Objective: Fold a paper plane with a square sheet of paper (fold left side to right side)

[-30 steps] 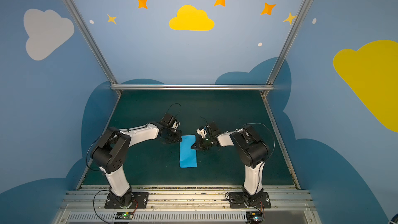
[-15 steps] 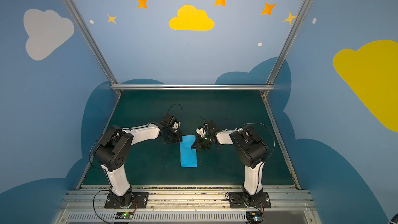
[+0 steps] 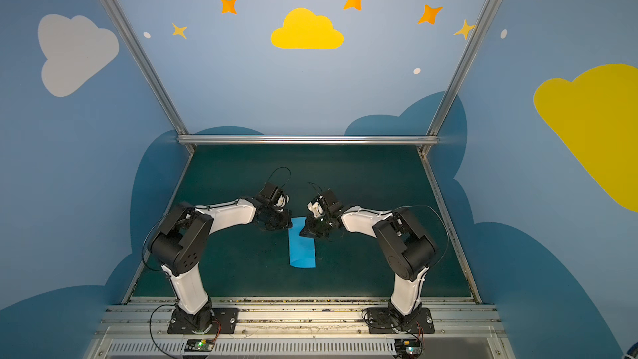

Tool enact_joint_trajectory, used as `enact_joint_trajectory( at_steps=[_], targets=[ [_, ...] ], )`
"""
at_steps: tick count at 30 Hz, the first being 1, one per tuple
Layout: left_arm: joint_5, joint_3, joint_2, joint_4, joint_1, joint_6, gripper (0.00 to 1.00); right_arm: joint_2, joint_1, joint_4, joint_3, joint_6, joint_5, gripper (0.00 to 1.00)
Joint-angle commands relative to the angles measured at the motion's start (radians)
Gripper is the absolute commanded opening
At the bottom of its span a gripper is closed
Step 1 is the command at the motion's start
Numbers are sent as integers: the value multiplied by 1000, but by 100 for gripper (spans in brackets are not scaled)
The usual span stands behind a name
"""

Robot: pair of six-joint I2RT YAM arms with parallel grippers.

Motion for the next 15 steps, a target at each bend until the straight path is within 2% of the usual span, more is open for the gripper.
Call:
enact_joint_trajectory(
  at_steps=[1,15],
  targets=[
    [-2,-38,29,-34,-22,-1,4,35,36,43,44,56,35,0],
    [-2,-37,26,-40,-24,5,4,161,85,95,81,102,52,0]
  ],
)
